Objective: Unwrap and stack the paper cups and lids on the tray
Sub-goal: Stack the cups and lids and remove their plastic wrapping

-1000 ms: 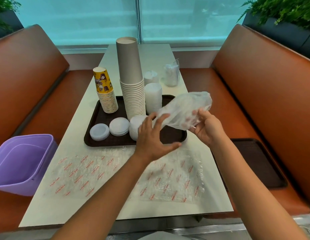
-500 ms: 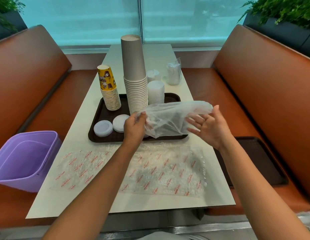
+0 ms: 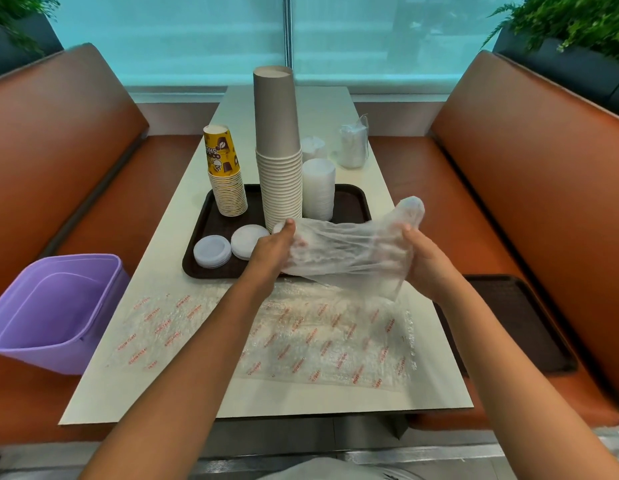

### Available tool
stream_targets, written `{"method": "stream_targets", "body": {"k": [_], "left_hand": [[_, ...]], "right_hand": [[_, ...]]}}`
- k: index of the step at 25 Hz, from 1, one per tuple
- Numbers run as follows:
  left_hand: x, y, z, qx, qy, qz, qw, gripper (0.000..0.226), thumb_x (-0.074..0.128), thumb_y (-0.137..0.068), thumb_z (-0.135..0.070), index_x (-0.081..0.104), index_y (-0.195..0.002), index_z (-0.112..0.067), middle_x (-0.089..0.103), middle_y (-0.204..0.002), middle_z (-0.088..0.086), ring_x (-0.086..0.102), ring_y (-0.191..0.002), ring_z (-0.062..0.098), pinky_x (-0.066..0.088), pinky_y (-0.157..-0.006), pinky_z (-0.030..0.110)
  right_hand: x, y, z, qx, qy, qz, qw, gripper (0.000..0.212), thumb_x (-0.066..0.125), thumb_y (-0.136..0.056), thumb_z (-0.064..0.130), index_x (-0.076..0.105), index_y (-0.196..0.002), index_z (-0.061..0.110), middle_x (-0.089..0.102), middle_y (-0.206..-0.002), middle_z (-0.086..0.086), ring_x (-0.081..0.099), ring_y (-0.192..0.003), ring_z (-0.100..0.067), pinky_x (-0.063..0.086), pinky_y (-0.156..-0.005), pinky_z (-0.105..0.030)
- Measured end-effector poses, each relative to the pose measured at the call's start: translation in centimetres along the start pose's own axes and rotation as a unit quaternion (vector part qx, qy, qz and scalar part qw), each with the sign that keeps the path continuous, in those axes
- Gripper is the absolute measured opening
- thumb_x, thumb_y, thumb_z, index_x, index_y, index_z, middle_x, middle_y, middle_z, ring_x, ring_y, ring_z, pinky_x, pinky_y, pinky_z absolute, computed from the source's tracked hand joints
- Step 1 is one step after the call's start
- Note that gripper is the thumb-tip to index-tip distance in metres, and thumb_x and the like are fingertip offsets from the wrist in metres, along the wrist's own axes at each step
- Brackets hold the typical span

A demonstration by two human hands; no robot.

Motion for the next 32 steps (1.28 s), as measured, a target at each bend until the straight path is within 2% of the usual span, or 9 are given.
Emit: {"method": "stream_targets", "body": {"k": [4,7,10,16,21,24,26,29,32], "left_hand": [[2.9,0.0,1.0,0.032,0.173,0.218,0.960,0.084,0.073,-0.057,-0.066,0.051,-0.128,-0.027,0.057,-0.133,0.001,0.053,-0.121,0.026,0.037,-0.105,0.046],[4.7,1.2,1.8,0.035,0.199,0.317,0.927,0.062,0.071,-0.076,-0.034,0.043,-0.131,-0.032,0.054,-0.135,0.004,0.056,-0.116,0.037,0.043,-0.097,0.050],[4.4,1.1,0.3,0.063,0.154,0.213,0.963,0.023,0.049,-0.095,-0.006,0.055,-0.113,-0.020,0.064,-0.110,0.009,0.062,-0.103,0.032,0.053,-0.085,0.043],[5.7,1.9,-1.5,0.013,0.282,0.250,0.926,0.044,0.023,-0.098,-0.053,0.048,-0.126,-0.031,0.060,-0.124,0.004,0.060,-0.107,0.029,0.045,-0.093,0.053],[5.8,1.6,-3.3,0.075,0.244,0.144,0.956,0.019,0.051,-0.094,-0.006,0.055,-0.111,-0.012,0.063,-0.101,0.005,0.063,-0.089,0.017,0.055,-0.077,0.032],[4.1,0.9,-5.2,0.135,0.185,0.086,0.970,0.013,0.053,-0.092,-0.001,0.057,-0.090,-0.014,0.061,-0.090,0.002,0.060,-0.083,0.013,0.054,-0.074,0.026],[4.0,1.1,-6.1,0.177,0.125,0.080,0.973,0.017,0.055,-0.091,-0.002,0.056,-0.083,-0.016,0.057,-0.081,0.000,0.055,-0.074,0.008,0.050,-0.065,0.018],[5.6,1.7,-6.8,0.220,0.025,0.123,0.967,0.018,0.057,-0.091,-0.003,0.057,-0.080,-0.018,0.053,-0.073,-0.002,0.050,-0.060,0.001,0.043,-0.053,0.011],[5.4,1.1,-6.7,0.221,0.009,0.116,0.968,0.019,0.053,-0.094,-0.007,0.055,-0.078,-0.017,0.053,-0.073,-0.002,0.049,-0.063,0.003,0.041,-0.055,0.013]], "right_hand": [[-1.0,0.4,-0.8,0.054,-0.108,-0.152,0.981,0.028,0.041,-0.101,0.027,0.056,-0.088,0.009,0.066,-0.066,-0.005,0.062,-0.045,-0.012,0.052,-0.042,-0.024],[-1.8,0.2,-2.1,0.069,-0.181,-0.197,0.961,0.028,0.039,-0.103,0.023,0.056,-0.087,0.006,0.064,-0.072,-0.004,0.061,-0.043,-0.010,0.047,-0.039,-0.020],[-2.8,0.1,-3.5,0.112,-0.051,-0.193,0.973,0.023,0.043,-0.101,0.017,0.055,-0.083,0.008,0.056,-0.056,0.003,0.046,-0.035,-0.006,0.036,-0.034,-0.016],[-4.4,-0.7,-3.4,0.088,-0.077,-0.255,0.960,0.020,0.044,-0.100,0.018,0.057,-0.091,0.006,0.062,-0.084,-0.006,0.058,-0.063,-0.017,0.051,-0.042,-0.022],[-4.5,-1.0,-3.7,0.120,0.028,-0.292,0.948,0.043,0.054,-0.093,0.020,0.044,-0.131,0.002,0.052,-0.115,-0.009,0.056,-0.086,-0.022,0.048,-0.062,-0.032],[-5.7,0.6,2.2,-0.100,0.145,-0.409,0.895,0.049,0.060,-0.088,0.018,0.041,-0.133,0.012,0.035,-0.135,-0.007,0.047,-0.110,-0.016,0.040,-0.082,-0.020],[-2.8,-0.1,5.5,-0.221,0.180,-0.300,0.910,0.035,0.057,-0.089,0.021,0.053,-0.124,0.018,0.048,-0.125,-0.001,0.051,-0.097,-0.002,0.040,-0.078,-0.011],[2.9,-2.4,5.5,-0.195,0.198,-0.049,0.959,0.021,0.061,-0.090,0.013,0.060,-0.109,0.023,0.064,-0.100,0.005,0.059,-0.080,0.004,0.046,-0.072,-0.014],[2.9,-3.4,5.2,-0.152,0.168,-0.047,0.973,0.021,0.060,-0.087,-0.002,0.065,-0.081,0.017,0.067,-0.064,0.010,0.061,-0.060,-0.001,0.051,-0.064,-0.023]]}}
Point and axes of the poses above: each hand's wrist, its own y-axis away from the middle knuckle, its own x-axis out of the palm, z = x × y, the point moved 8 cm from there along -y, towards the middle knuckle
